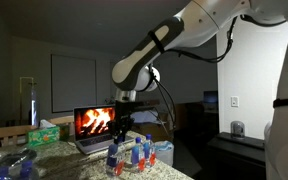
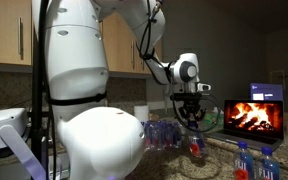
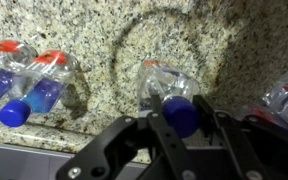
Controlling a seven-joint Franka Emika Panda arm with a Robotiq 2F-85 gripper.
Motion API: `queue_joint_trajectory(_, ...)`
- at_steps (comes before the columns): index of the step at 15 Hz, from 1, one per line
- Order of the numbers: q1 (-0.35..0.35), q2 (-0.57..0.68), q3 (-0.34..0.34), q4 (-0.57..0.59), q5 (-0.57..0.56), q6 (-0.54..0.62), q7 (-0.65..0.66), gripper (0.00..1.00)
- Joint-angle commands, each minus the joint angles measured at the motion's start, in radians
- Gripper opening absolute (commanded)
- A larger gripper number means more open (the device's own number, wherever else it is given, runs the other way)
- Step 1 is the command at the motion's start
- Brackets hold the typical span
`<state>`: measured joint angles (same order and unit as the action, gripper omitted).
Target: Move the three bottles to the right
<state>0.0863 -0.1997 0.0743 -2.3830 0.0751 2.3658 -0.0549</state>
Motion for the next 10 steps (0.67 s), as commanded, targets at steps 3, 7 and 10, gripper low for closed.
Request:
queue_joint_trajectory(3, -0.009, 0.027, -0.02, 0.034, 0.016, -0.013, 0.026, 0.14)
queue_joint_trajectory(7, -0.017, -0.034, -0.011, -0.024, -0.01, 0.109, 0.126, 0.14)
queue_joint_trajectory(10, -0.009, 0.005, -0.019, 0.005, 0.003, 0.083, 0.087, 0.36)
